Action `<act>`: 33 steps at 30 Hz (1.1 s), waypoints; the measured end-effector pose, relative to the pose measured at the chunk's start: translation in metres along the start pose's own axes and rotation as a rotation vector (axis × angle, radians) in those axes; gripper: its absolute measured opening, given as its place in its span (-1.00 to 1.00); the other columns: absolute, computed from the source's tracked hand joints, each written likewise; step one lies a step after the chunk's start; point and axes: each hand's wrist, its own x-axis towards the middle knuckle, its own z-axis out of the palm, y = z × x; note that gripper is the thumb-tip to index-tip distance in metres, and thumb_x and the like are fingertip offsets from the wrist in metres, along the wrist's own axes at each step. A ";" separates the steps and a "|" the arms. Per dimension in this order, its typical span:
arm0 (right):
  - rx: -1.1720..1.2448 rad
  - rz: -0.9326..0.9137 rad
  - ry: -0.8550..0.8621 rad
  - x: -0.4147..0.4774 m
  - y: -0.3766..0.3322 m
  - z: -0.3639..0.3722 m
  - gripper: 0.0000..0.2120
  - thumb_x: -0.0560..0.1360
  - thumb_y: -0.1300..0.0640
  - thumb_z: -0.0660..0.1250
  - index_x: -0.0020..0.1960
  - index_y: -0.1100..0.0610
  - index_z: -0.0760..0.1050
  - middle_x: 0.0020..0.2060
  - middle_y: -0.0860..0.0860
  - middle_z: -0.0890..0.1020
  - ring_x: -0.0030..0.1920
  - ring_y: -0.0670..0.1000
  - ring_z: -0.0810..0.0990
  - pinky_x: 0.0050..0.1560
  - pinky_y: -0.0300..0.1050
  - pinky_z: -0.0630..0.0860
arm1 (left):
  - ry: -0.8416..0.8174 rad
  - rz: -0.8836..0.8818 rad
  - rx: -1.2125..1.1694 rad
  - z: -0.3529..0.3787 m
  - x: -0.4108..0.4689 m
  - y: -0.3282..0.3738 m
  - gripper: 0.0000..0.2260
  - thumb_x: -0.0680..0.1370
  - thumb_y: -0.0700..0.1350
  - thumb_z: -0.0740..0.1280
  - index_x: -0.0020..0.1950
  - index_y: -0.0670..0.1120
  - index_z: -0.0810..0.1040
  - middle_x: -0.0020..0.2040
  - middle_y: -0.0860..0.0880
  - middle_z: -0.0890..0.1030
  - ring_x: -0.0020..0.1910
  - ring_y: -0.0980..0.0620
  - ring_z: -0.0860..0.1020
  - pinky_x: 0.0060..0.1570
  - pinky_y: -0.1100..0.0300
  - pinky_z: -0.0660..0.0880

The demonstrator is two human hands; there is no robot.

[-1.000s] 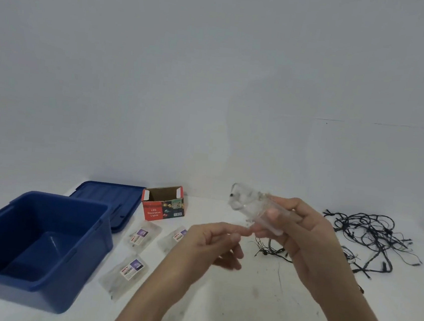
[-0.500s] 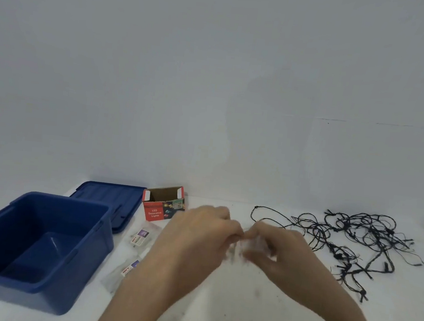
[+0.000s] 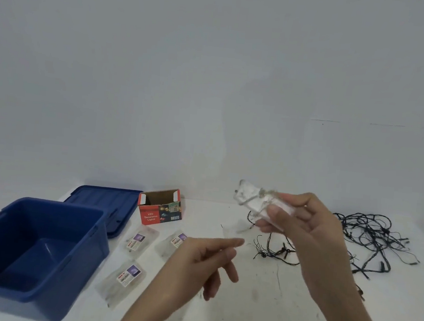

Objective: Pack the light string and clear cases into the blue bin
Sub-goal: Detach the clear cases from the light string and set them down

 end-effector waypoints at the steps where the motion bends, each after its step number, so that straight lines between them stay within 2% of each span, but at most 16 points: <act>1: -0.107 -0.055 0.062 0.000 0.000 0.001 -0.86 0.38 0.24 0.44 -0.11 0.17 0.51 -0.24 0.13 0.69 -0.28 0.07 0.69 -0.20 -0.20 0.60 | 0.018 0.004 0.075 0.000 -0.003 0.002 -0.80 0.58 -0.23 0.23 0.10 -0.05 0.60 -0.38 0.04 0.63 -0.62 0.12 0.38 -0.55 0.32 0.34; 3: -0.435 -0.217 0.108 -0.001 0.008 0.001 -0.89 0.43 0.23 0.42 -0.12 0.09 0.50 -0.22 -0.08 0.69 -0.26 -0.05 0.68 -0.18 -0.30 0.57 | 0.074 0.006 0.257 0.001 -0.008 0.007 -0.81 0.59 -0.20 0.23 0.04 0.03 0.59 -0.35 0.08 0.65 -0.60 0.15 0.41 -0.48 0.30 0.42; 5: -0.716 -0.341 0.081 -0.004 0.018 0.002 -0.89 0.45 0.19 0.41 -0.12 0.07 0.48 -0.19 -0.28 0.60 -0.26 -0.14 0.62 -0.19 -0.39 0.48 | 0.127 0.003 0.444 0.002 -0.013 0.015 -0.81 0.60 -0.12 0.22 0.07 0.14 0.55 -0.28 0.13 0.66 -0.52 0.18 0.49 -0.31 0.33 0.50; 6: -0.800 -0.371 0.041 -0.005 0.022 0.001 -0.90 0.45 0.19 0.40 -0.12 0.08 0.47 -0.20 -0.31 0.57 -0.26 -0.16 0.57 -0.18 -0.41 0.43 | 0.157 0.002 0.564 0.002 -0.016 0.019 -0.81 0.60 -0.08 0.21 0.11 0.16 0.54 -0.23 0.15 0.66 -0.44 0.20 0.54 -0.19 0.33 0.53; 8: -0.947 -0.370 -0.103 -0.005 0.028 0.000 -0.86 0.47 0.21 0.36 -0.13 0.04 0.41 -0.18 -0.20 0.61 -0.21 -0.09 0.52 -0.19 -0.37 0.38 | 0.236 0.025 0.891 0.000 -0.022 0.028 -0.79 0.60 0.01 0.16 0.16 0.17 0.52 -0.09 0.15 0.65 -0.17 0.18 0.60 0.00 0.22 0.52; 10: -1.035 -0.265 -0.291 -0.006 0.031 -0.004 -0.78 0.47 0.20 0.35 -0.16 -0.06 0.35 -0.15 -0.08 0.64 -0.21 -0.03 0.53 -0.18 -0.21 0.41 | 0.293 0.101 1.112 -0.002 -0.025 0.037 -0.78 0.60 0.07 0.10 0.16 0.17 0.49 0.01 0.15 0.63 0.00 0.14 0.56 0.04 0.16 0.49; 11: -1.004 -0.166 -0.388 -0.006 0.030 -0.007 -0.78 0.46 0.17 0.36 -0.19 -0.09 0.37 -0.20 -0.06 0.63 -0.25 -0.03 0.52 -0.19 -0.16 0.43 | 0.304 0.142 1.143 -0.005 -0.025 0.043 -0.78 0.60 0.08 0.09 0.15 0.16 0.48 0.02 0.17 0.62 0.01 0.16 0.54 0.03 0.18 0.47; 13: -0.732 0.061 -0.593 -0.008 0.023 -0.011 -0.86 0.43 0.17 0.39 -0.20 -0.05 0.51 -0.33 0.02 0.62 -0.34 0.00 0.53 -0.24 -0.11 0.50 | 0.314 0.207 1.085 -0.012 -0.022 0.052 -0.80 0.59 0.09 0.13 0.09 0.16 0.53 -0.01 0.20 0.62 -0.05 0.21 0.52 -0.02 0.23 0.44; 16: -0.202 0.297 -0.765 -0.009 0.011 -0.018 -0.83 0.38 0.34 0.43 -0.16 0.09 0.59 -0.30 0.17 0.63 -0.30 0.11 0.59 -0.21 -0.10 0.54 | 0.271 0.237 0.765 -0.023 -0.008 0.039 -0.89 0.53 0.01 0.31 -0.10 0.13 0.64 -0.17 0.16 0.65 -0.28 0.18 0.51 -0.20 0.31 0.44; 19: 0.121 0.288 -0.678 -0.007 0.009 -0.019 -0.82 0.28 0.25 0.54 -0.17 0.14 0.58 -0.27 0.26 0.63 -0.33 0.21 0.60 -0.26 -0.06 0.54 | 0.221 0.212 0.349 -0.022 0.002 0.016 -0.85 0.50 -0.14 0.37 -0.23 0.07 0.65 -0.37 0.01 0.63 -0.52 0.16 0.40 -0.48 0.39 0.32; 21: 0.281 0.281 -0.543 -0.006 0.011 -0.016 -0.71 0.18 0.14 0.61 -0.18 0.16 0.59 -0.27 0.25 0.63 -0.35 0.22 0.61 -0.30 -0.09 0.54 | 0.221 0.187 0.222 -0.014 0.002 0.006 -0.74 0.53 -0.21 0.31 -0.29 0.07 0.61 -0.47 -0.01 0.57 -0.59 0.13 0.35 -0.53 0.37 0.26; 24: 0.335 0.237 -0.277 -0.004 0.012 -0.009 -0.66 0.14 0.12 0.60 -0.18 0.21 0.58 -0.27 0.25 0.64 -0.34 0.18 0.63 -0.30 -0.13 0.57 | 0.212 0.147 0.116 0.004 -0.001 -0.001 -0.78 0.58 -0.20 0.24 -0.09 0.09 0.59 -0.49 0.03 0.56 -0.63 0.12 0.30 -0.56 0.37 0.24; 27: 0.213 0.161 -0.072 -0.003 0.011 -0.005 -0.70 0.23 0.14 0.45 -0.10 0.24 0.51 -0.29 0.18 0.67 -0.33 0.12 0.65 -0.25 -0.17 0.60 | 0.147 0.112 0.197 0.014 -0.007 -0.003 -0.80 0.59 -0.20 0.23 -0.01 0.05 0.60 -0.44 0.10 0.58 -0.61 0.15 0.33 -0.54 0.38 0.26; 29: 0.052 0.073 0.023 -0.004 0.014 -0.004 -0.79 0.31 0.21 0.44 -0.09 0.21 0.51 -0.26 0.13 0.69 -0.32 0.09 0.67 -0.22 -0.19 0.60 | 0.143 0.094 0.340 0.015 -0.012 -0.004 -0.79 0.59 -0.18 0.22 0.02 0.09 0.59 -0.37 0.14 0.59 -0.58 0.19 0.39 -0.48 0.42 0.31; 31: -0.188 -0.046 0.114 -0.006 0.019 -0.005 -0.88 0.41 0.27 0.42 -0.11 0.12 0.52 -0.26 0.05 0.69 -0.31 0.03 0.68 -0.23 -0.24 0.58 | 0.155 0.097 0.526 0.015 -0.017 -0.001 -0.75 0.61 -0.16 0.18 0.17 0.13 0.54 -0.29 0.18 0.58 -0.50 0.29 0.45 -0.35 0.45 0.36; 33: -0.482 -0.190 0.125 -0.009 0.025 -0.005 -0.89 0.43 0.22 0.42 -0.13 0.06 0.52 -0.28 -0.04 0.68 -0.30 -0.03 0.66 -0.22 -0.28 0.55 | 0.155 0.117 0.737 0.015 -0.021 0.006 -0.70 0.63 -0.10 0.12 0.31 0.16 0.44 -0.13 0.21 0.60 -0.35 0.41 0.48 -0.14 0.42 0.40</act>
